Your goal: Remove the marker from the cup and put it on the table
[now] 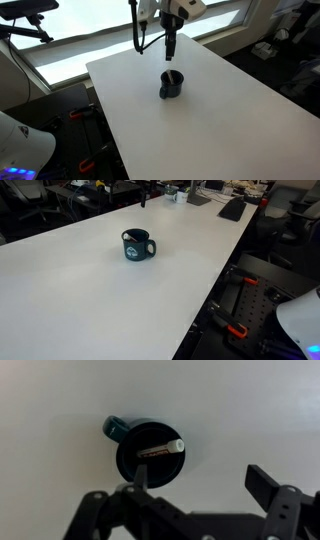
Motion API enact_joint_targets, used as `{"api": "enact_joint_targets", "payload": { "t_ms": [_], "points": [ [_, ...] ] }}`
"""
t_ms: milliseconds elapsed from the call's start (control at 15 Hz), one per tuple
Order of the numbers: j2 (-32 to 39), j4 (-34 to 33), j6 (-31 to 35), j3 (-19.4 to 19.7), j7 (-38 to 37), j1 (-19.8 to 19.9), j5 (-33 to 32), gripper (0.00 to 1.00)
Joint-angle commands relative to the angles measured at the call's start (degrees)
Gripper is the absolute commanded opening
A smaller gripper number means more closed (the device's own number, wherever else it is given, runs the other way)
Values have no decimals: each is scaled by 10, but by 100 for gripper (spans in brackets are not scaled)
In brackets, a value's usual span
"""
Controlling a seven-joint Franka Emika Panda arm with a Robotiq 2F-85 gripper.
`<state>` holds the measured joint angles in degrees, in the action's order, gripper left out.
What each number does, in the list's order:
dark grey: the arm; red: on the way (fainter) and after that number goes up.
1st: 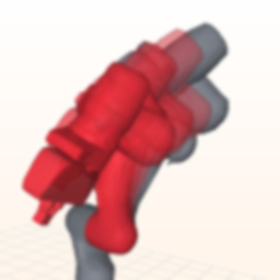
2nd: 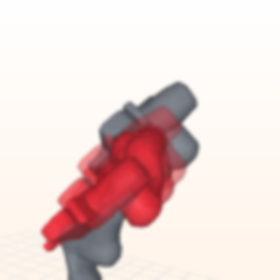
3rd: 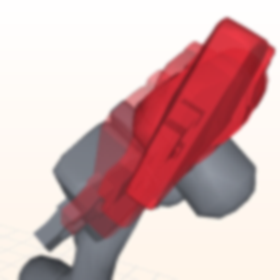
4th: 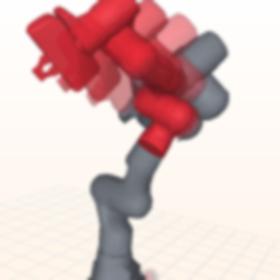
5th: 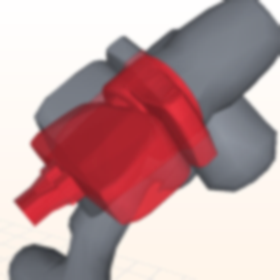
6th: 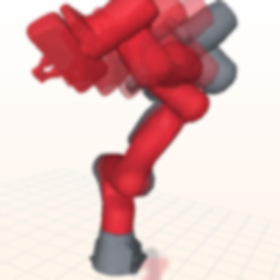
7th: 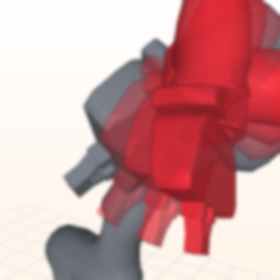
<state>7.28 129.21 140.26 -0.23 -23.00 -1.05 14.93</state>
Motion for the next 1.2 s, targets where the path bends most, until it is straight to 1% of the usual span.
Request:
{"api": "enact_joint_targets", "payload": {
  "t_ms": [0, 400, 867, 1133],
  "points": [
    [10, -1, 6, 2, -2, -1, 2, 100],
    [29, -5, 15, 2, -4, -2, 4, 100],
    [104, -37, 50, -11, 83, -4, 1, 100],
    [142, -60, 51, -21, 118, -4, -1, 100]
  ]
}}
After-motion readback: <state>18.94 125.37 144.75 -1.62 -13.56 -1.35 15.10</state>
